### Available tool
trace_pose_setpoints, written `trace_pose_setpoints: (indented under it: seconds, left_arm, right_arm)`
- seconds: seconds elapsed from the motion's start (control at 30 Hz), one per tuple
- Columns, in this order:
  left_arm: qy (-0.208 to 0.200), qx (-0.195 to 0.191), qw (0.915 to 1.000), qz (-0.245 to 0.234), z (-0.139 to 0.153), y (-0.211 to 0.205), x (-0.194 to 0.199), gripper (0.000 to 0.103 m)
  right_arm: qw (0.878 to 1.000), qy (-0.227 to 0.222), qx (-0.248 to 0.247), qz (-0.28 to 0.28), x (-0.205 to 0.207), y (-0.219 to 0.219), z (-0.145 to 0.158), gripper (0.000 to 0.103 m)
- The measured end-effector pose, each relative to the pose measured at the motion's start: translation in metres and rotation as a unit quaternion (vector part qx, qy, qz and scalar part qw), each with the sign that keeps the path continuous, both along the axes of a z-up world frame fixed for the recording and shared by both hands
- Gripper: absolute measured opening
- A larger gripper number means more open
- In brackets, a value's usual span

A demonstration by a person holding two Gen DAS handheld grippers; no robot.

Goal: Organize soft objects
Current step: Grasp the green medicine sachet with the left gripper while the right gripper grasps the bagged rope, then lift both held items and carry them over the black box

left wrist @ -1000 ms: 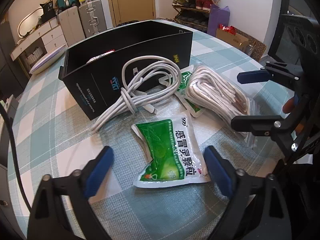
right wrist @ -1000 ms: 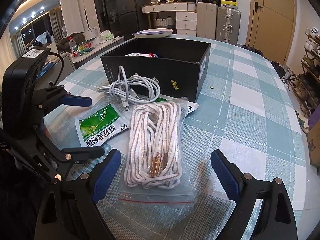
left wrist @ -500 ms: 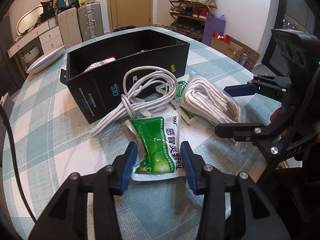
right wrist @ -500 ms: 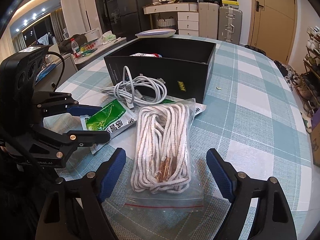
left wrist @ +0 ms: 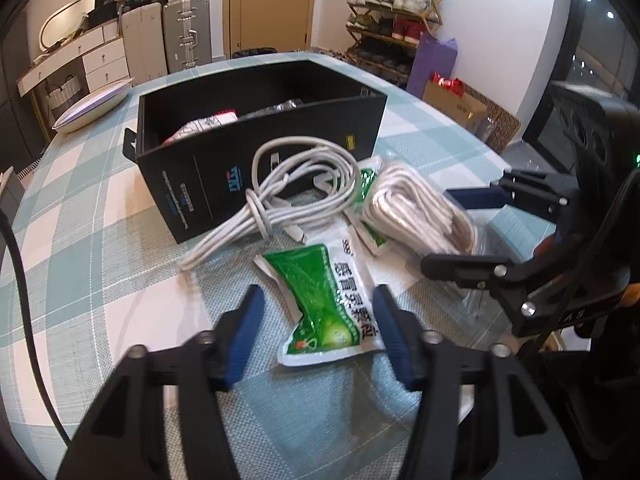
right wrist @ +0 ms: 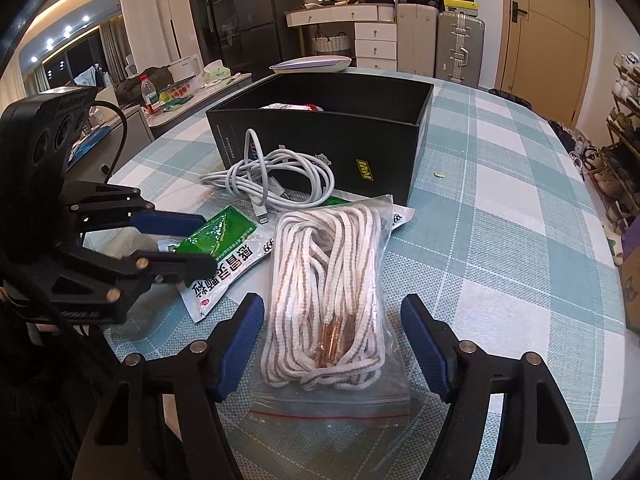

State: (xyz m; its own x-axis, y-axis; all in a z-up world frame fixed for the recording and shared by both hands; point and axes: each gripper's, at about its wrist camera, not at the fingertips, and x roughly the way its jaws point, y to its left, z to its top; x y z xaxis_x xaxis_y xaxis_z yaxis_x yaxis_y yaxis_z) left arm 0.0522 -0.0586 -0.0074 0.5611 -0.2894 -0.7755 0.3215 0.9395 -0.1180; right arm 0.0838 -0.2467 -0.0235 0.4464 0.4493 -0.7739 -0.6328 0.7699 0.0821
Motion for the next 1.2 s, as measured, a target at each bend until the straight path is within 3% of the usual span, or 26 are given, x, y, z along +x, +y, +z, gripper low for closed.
trace_pose_setpoints:
  seconds: [0.17, 0.33, 0.57, 0.6, 0.7, 0.87, 0.97, 1.2]
  left_arm:
    - [0.024, -0.006, 0.9997, 0.006, -0.006, -0.004, 0.011, 0.059]
    - [0.024, 0.004, 0.9997, 0.000, -0.007, -0.012, 0.015, 0.062]
    - [0.007, 0.059, 0.9982, -0.010, -0.011, -0.032, 0.012, 0.064]
    - [0.002, 0.059, 0.9982, -0.012, -0.011, -0.033, 0.011, 0.063]
    - [-0.002, 0.056, 0.9983, -0.016, -0.010, -0.030, 0.010, 0.046]
    - [-0.003, 0.041, 0.9990, -0.019, -0.008, -0.022, 0.010, 0.037]
    - [-0.006, 0.040, 0.9990, -0.019, -0.008, -0.020, 0.008, 0.037]
    - [-0.015, 0.032, 0.9993, -0.012, -0.005, -0.012, 0.000, 0.036]
  right_arm:
    - [1.000, 0.000, 0.000, 0.001, 0.001, -0.001, 0.000, 0.073]
    - [1.000, 0.001, 0.000, 0.002, 0.001, -0.003, -0.001, 0.073]
    - [1.000, 0.002, 0.000, 0.003, 0.001, -0.002, -0.001, 0.073]
    - [1.000, 0.001, 0.000, 0.003, 0.001, -0.002, -0.001, 0.073]
    - [1.000, 0.002, 0.000, 0.003, 0.001, -0.002, -0.002, 0.073]
    - [1.000, 0.001, 0.002, 0.004, 0.001, 0.001, -0.003, 0.073]
    - [1.000, 0.003, 0.003, 0.005, 0.001, 0.003, -0.003, 0.062]
    - [1.000, -0.014, -0.003, 0.009, -0.001, 0.003, 0.000, 0.050]
